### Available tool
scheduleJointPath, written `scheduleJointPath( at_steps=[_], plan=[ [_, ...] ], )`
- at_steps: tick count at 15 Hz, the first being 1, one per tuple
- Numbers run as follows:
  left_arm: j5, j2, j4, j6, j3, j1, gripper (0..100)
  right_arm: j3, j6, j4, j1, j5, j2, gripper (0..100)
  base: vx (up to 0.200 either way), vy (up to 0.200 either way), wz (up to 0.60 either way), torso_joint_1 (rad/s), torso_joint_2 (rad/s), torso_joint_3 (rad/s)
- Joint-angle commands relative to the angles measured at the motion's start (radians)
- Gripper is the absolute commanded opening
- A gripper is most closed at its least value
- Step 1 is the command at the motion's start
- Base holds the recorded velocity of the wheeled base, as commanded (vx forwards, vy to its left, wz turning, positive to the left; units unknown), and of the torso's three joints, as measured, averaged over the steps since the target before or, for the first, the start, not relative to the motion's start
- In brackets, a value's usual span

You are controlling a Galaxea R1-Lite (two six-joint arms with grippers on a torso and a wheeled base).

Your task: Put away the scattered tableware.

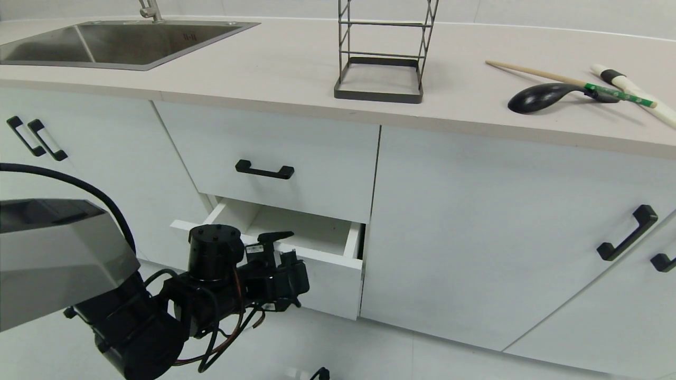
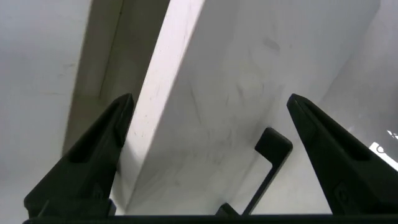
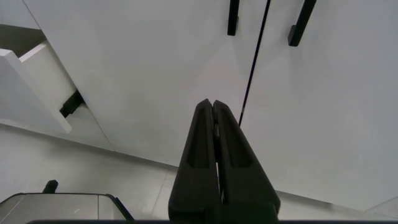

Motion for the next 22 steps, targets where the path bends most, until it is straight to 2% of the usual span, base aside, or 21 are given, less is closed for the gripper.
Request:
scheduleJointPath(
  at_steps=[1, 5, 7, 14, 15, 16, 17, 18, 19, 20, 21, 22],
  plan=[
    [0.002, -0.091, 0.003, 0.0, 0.106, -0.004, 100, -0.001, -0.001, 0.0, 0.0, 0.0, 0.001, 0, 0.0, 0.0, 0.0, 0.0, 0.0, 0.0],
    [0.005, -0.34, 0.007, -0.001, 0.367, -0.011, 100, -0.001, -0.001, 0.0, 0.0, 0.0, 0.001, 0, 0.0, 0.0, 0.0, 0.0, 0.0, 0.0],
    [0.005, -0.423, 0.017, -0.001, 0.407, -0.024, 100, 0.0, -0.001, 0.0, 0.0, 0.0, 0.001, 0, 0.0, 0.0, 0.0, 0.0, 0.0, 0.0],
    [0.0, -0.504, 0.017, -0.017, 0.46, -0.037, 100, 0.0, 0.001, 0.0, 0.0, 0.0, 0.001, 0, 0.0, 0.0, 0.0, 0.0, 0.0, 0.0],
    [-0.001, -0.559, 0.017, -0.031, 0.465, -0.047, 100, -0.001, -0.001, 0.0, 0.0, 0.0, 0.001, 0, 0.0, 0.0, 0.0, 0.0, 0.0, 0.0],
    [-0.003, -0.602, 0.012, -0.041, 0.453, -0.079, 100, 0.0, 0.001, 0.0, 0.0, 0.0, 0.001, 0, 0.0, 0.0, 0.0, 0.0, 0.0, 0.0],
    [-0.001, -0.682, 0.007, -0.087, 0.393, -0.14, 100, -0.001, 0.001, 0.0, 0.0, 0.0, 0.001, 0, 0.0, 0.0, 0.0, 0.0, 0.0, 0.0],
    [0.013, -0.765, 0.017, -0.141, 0.327, -0.16, 100, 0.0, -0.001, 0.0, 0.0, 0.0, 0.001, 0, 0.0, 0.0, 0.0, 0.0, 0.0, 0.0],
    [0.048, -0.839, 0.029, -0.176, 0.259, -0.14, 100, -0.001, 0.001, 0.0, 0.0, 0.0, 0.001, 0, 0.0, 0.0, 0.0, 0.0, 0.0, 0.0],
    [0.048, -0.839, 0.029, -0.176, 0.259, -0.14, 100, -0.001, 0.001, 0.0, 0.0, 0.0, 0.001, 0, 0.0, 0.0, 0.0, 0.0, 0.0, 0.0],
    [0.117, -0.955, 0.116, -0.353, 0.17, -0.002, 100, 0.0, -0.001, 0.0, 0.0, 0.0, 0.001, 0, 0.0, 0.0, 0.0, 0.0, 0.0, 0.0],
    [0.12, -0.993, 0.237, -0.462, 0.143, 0.07, 100, 0.0, 0.001, 0.0, 0.0, 0.0, 0.001, 0, 0.0, 0.0, 0.0, 0.0, 0.0, 0.0]
  ],
)
